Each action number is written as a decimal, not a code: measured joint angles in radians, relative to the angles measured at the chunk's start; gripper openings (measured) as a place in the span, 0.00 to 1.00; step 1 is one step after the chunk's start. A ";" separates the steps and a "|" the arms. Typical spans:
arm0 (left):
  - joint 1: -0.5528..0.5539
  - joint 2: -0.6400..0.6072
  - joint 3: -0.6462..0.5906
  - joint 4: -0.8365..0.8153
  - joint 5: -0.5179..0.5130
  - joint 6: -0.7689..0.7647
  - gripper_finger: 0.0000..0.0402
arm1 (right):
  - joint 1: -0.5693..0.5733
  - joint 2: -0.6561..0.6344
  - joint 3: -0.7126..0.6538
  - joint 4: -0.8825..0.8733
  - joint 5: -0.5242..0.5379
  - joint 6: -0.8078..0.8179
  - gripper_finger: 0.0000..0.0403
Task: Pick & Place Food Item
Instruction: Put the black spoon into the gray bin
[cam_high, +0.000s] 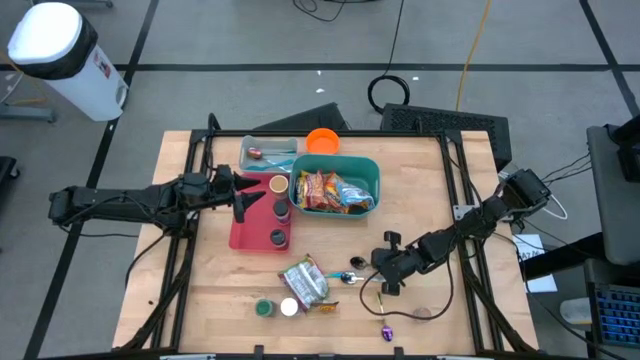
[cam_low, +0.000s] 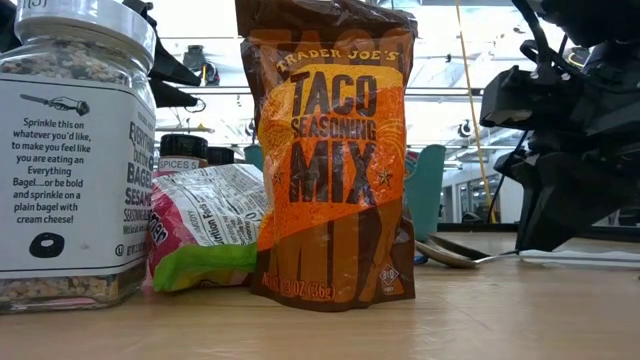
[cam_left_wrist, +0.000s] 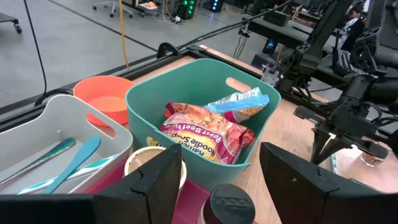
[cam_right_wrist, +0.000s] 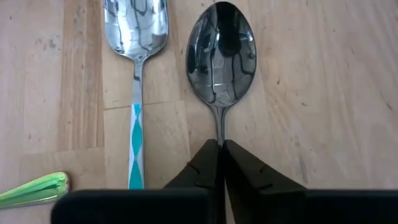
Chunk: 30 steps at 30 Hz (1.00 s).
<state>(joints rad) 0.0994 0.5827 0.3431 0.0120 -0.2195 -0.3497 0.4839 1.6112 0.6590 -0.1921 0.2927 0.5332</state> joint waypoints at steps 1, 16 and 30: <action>0.000 0.000 0.000 0.000 0.000 -0.001 0.56 | 0.000 0.000 0.000 0.000 0.003 -0.001 0.02; -0.004 0.003 0.000 0.026 0.006 -0.018 0.56 | 0.017 -0.296 -0.005 0.141 0.103 -0.253 0.00; -0.123 0.288 0.000 0.527 0.011 0.029 0.56 | -0.041 -0.316 -0.002 0.677 0.147 -0.759 0.00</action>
<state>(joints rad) -0.0241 0.8705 0.3435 0.5388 -0.2081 -0.3209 0.4426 1.2950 0.6571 0.4853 0.4395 -0.2258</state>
